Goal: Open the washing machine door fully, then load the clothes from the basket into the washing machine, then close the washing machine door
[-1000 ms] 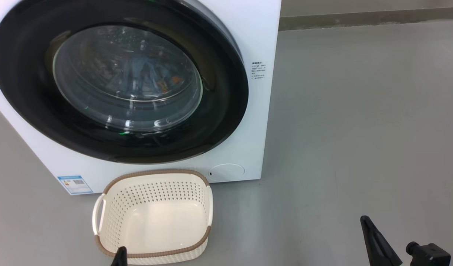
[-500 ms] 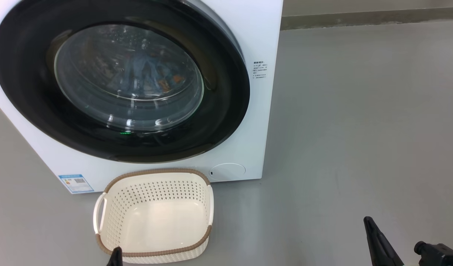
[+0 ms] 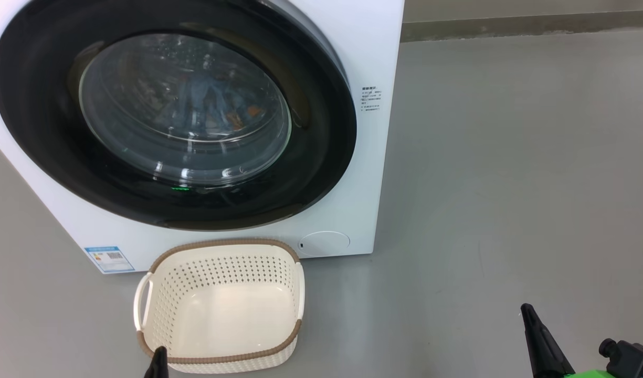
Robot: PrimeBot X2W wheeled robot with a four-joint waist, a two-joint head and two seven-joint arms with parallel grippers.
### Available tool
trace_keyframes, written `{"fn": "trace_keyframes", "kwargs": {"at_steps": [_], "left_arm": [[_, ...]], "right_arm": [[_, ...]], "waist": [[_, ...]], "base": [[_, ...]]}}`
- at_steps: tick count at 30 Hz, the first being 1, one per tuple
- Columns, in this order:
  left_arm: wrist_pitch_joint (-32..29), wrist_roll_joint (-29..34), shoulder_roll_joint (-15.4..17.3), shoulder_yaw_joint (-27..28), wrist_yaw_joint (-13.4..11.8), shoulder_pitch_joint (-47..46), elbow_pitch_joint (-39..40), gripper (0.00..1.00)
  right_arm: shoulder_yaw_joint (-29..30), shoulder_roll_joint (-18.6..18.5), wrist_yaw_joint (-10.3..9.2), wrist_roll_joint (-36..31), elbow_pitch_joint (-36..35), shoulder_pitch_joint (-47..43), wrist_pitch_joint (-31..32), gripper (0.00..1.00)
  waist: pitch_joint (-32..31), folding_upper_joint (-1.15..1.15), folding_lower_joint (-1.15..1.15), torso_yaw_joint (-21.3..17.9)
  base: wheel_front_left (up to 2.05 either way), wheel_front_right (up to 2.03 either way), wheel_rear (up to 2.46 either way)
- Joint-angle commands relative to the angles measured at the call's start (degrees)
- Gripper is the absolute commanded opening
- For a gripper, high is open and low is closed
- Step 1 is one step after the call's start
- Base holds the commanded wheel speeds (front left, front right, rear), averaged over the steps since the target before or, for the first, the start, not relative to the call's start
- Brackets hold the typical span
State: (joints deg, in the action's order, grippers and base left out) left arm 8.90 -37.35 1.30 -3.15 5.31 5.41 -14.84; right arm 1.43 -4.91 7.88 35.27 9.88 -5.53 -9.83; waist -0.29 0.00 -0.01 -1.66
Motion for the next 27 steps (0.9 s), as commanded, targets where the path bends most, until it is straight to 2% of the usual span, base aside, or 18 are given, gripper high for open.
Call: {"fn": "trace_keyframes", "kwargs": {"at_steps": [1, 27], "left_arm": [[-0.33, -1.31, 0.67, 1.11, 0.25, -2.65, 1.11, 0.00], [-4.70, -16.85, 0.93, 3.59, 0.81, -5.25, 1.01, 0.00]], "right_arm": [[0.12, -0.33, -0.14, 1.59, -1.17, 2.67, 0.35, 0.00], [0.97, -0.07, -0.21, 18.14, 0.34, 5.24, 4.51, 0.00]], "waist": [[0.01, 0.00, 0.01, 0.02], [0.14, 0.00, 0.01, 0.50]], "base": [[0.00, 0.00, 0.00], [0.00, 0.00, 0.00]]}}
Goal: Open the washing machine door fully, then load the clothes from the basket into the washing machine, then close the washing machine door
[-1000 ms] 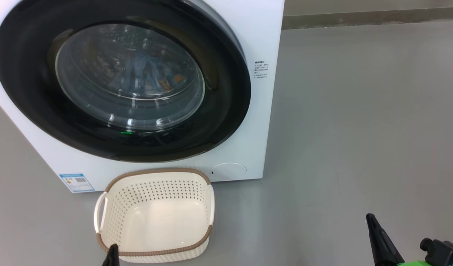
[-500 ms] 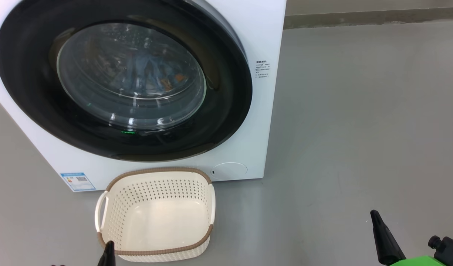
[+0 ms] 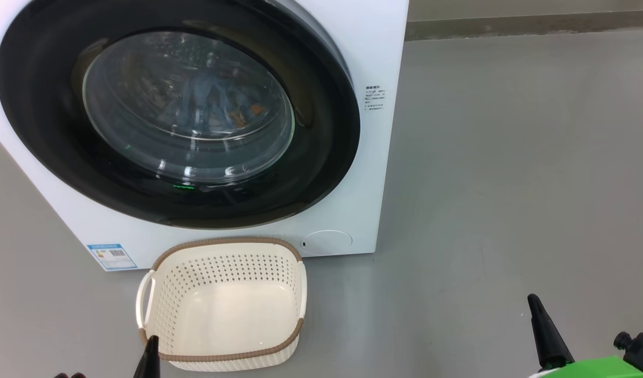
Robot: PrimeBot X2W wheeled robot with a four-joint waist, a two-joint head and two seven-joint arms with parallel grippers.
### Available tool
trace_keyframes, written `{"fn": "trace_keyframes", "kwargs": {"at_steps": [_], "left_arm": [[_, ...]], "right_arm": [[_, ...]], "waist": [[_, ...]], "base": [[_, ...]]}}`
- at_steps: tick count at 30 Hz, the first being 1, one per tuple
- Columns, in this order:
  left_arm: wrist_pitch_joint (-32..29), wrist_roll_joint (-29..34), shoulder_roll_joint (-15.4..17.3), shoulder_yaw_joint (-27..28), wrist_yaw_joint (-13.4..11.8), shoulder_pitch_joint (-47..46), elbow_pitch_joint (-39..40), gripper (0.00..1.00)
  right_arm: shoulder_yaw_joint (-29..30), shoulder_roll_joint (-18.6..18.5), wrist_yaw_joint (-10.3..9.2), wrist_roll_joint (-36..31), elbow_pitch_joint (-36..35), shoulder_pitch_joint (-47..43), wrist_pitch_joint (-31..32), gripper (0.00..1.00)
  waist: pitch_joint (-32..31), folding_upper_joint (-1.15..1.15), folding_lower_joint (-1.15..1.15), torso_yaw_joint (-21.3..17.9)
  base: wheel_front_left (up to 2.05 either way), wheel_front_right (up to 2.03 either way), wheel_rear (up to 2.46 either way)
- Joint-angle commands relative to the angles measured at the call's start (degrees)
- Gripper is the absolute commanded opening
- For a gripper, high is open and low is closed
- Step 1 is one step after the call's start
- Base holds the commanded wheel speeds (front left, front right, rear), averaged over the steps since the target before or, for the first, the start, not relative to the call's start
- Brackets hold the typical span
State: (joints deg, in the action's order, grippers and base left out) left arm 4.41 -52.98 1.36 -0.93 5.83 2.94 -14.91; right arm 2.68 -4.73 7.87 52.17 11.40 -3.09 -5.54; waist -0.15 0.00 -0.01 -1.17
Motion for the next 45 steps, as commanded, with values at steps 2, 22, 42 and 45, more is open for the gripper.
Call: {"fn": "trace_keyframes", "kwargs": {"at_steps": [2, 22, 42, 45], "left_arm": [[-0.54, -2.40, 0.90, 1.56, 0.33, -2.97, 1.08, 0.00], [-3.73, -13.73, 1.09, 3.37, 0.74, -4.87, 1.01, 0.00], [-7.25, -26.27, 1.30, 5.37, 1.19, -6.97, 0.93, 0.00], [-7.76, -28.06, 1.33, 5.66, 1.26, -7.27, 0.92, 0.00]], "right_arm": [[-0.20, -0.22, -0.21, 2.49, -1.06, 3.00, 0.55, 0.00], [0.59, 0.09, -0.26, 14.43, 0.05, 4.89, 3.72, 0.00], [1.56, 0.50, -0.32, 27.54, 1.28, 6.99, 7.30, 0.00], [1.71, 0.56, -0.33, 29.41, 1.46, 7.29, 7.82, 0.00]], "waist": [[0.01, 0.00, 0.01, 0.04], [0.11, 0.00, 0.01, 0.39], [0.22, 0.00, 0.01, 0.78], [0.23, 0.00, 0.01, 0.83]], "base": [[0.00, 0.00, 0.00], [0.00, 0.00, 0.00], [0.00, 0.00, 0.00], [0.00, 0.00, 0.00]]}}
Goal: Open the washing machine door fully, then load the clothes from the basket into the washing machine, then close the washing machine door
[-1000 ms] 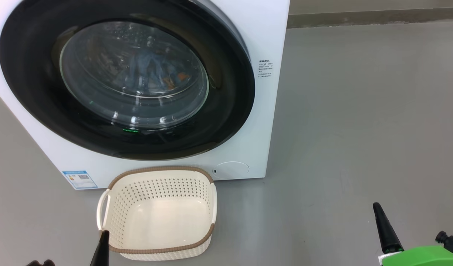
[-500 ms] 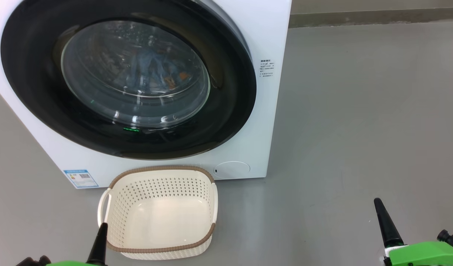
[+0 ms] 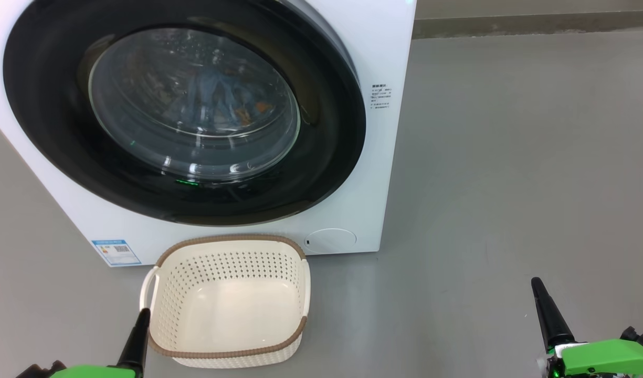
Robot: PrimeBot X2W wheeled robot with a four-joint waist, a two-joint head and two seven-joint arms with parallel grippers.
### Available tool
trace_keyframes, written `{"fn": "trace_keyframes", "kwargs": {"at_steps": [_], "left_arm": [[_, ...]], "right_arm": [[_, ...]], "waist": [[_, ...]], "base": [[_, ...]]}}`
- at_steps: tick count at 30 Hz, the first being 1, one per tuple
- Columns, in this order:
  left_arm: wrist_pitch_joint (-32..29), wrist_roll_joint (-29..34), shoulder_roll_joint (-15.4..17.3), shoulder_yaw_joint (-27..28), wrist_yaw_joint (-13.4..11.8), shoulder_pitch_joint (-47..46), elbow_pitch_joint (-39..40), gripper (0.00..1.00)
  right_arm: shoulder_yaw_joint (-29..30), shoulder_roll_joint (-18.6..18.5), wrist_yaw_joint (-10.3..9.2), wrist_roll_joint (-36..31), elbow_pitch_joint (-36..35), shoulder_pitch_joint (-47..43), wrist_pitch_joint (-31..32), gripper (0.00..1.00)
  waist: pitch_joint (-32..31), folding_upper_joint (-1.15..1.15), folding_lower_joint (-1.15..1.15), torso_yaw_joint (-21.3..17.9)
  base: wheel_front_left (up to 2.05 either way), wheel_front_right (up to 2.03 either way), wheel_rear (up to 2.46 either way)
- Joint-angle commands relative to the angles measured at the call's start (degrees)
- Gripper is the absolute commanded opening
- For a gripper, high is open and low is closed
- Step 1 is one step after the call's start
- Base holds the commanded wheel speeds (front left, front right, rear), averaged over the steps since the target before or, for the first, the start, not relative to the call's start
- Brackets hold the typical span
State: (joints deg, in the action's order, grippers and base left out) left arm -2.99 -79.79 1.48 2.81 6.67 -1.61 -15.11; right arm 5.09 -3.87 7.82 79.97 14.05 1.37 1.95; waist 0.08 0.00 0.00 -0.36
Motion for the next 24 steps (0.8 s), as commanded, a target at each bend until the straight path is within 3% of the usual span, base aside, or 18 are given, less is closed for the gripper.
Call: {"fn": "trace_keyframes", "kwargs": {"at_steps": [1, 19, 24], "left_arm": [[-0.52, -1.85, 1.22, 2.02, 0.43, -2.82, 1.11, 0.00], [-3.38, -12.02, 1.39, 3.64, 0.80, -4.52, 1.05, 0.00], [-3.48, -12.39, 1.40, 3.70, 0.81, -4.58, 1.05, 0.00]], "right_arm": [[-0.66, -0.28, -0.28, 2.24, -1.13, 2.93, 0.50, 0.00], [0.19, 0.10, -0.33, 12.82, -0.13, 4.64, 3.46, 0.00], [0.29, 0.16, -0.33, 13.15, -0.08, 4.71, 3.62, 0.00]], "waist": [[0.01, 0.00, 0.00, 0.04], [0.09, 0.00, 0.00, 0.35], [0.10, 0.00, 0.00, 0.36]], "base": [[0.00, 0.00, 0.00], [0.00, 0.00, 0.00], [0.00, 0.00, 0.00]]}}
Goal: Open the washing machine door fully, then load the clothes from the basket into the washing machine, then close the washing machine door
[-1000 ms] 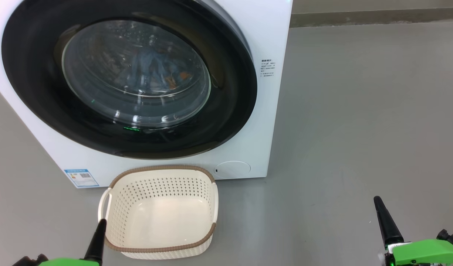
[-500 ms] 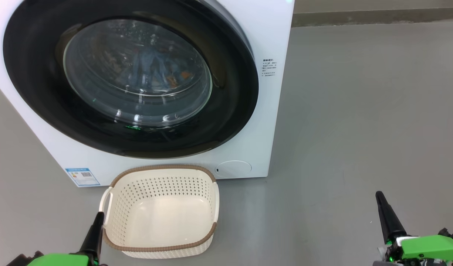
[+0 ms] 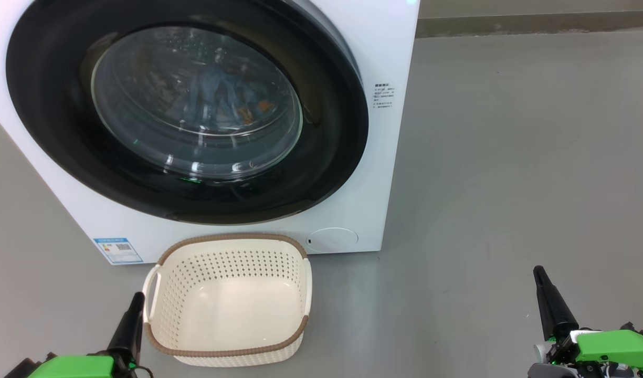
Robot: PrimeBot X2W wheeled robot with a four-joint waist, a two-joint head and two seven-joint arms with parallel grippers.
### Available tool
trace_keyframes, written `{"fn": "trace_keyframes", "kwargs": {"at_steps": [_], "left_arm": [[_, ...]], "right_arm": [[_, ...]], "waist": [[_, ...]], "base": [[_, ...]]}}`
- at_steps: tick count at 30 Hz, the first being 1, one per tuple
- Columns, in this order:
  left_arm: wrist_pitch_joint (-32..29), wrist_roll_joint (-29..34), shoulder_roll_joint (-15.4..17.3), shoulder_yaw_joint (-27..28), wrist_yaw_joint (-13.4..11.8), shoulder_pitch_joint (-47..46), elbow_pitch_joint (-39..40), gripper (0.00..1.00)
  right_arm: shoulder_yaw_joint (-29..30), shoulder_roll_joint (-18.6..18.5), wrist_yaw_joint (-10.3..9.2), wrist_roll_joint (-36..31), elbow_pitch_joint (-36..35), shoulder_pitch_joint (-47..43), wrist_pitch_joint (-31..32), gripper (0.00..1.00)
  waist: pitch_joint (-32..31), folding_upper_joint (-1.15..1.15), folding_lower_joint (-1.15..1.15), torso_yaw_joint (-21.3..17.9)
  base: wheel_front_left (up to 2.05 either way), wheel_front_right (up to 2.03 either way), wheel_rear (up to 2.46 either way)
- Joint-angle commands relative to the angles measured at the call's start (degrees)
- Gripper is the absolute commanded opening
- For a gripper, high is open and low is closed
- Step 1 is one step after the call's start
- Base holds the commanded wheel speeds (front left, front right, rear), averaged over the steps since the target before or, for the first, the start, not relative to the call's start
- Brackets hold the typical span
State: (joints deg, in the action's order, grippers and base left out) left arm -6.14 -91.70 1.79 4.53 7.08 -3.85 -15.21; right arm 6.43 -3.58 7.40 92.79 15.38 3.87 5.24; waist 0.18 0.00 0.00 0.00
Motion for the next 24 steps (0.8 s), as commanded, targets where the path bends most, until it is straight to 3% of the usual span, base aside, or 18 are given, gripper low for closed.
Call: {"fn": "trace_keyframes", "kwargs": {"at_steps": [1, 24], "left_arm": [[-0.34, -0.48, 1.09, 1.98, 0.41, -2.34, 1.15, 0.00], [-0.34, -0.48, 1.09, 1.97, 0.41, -2.34, 1.15, 0.00]], "right_arm": [[-1.04, -0.13, 0.09, 0.31, -1.41, 2.21, 0.35, 0.00], [-0.72, 0.10, 0.09, 0.05, -1.39, 2.24, 0.60, 0.00]], "waist": [[0.00, 0.00, 0.00, 0.00], [0.00, 0.00, 0.00, 0.00]], "base": [[0.00, 0.00, 0.00], [0.00, 0.00, 0.00]]}}
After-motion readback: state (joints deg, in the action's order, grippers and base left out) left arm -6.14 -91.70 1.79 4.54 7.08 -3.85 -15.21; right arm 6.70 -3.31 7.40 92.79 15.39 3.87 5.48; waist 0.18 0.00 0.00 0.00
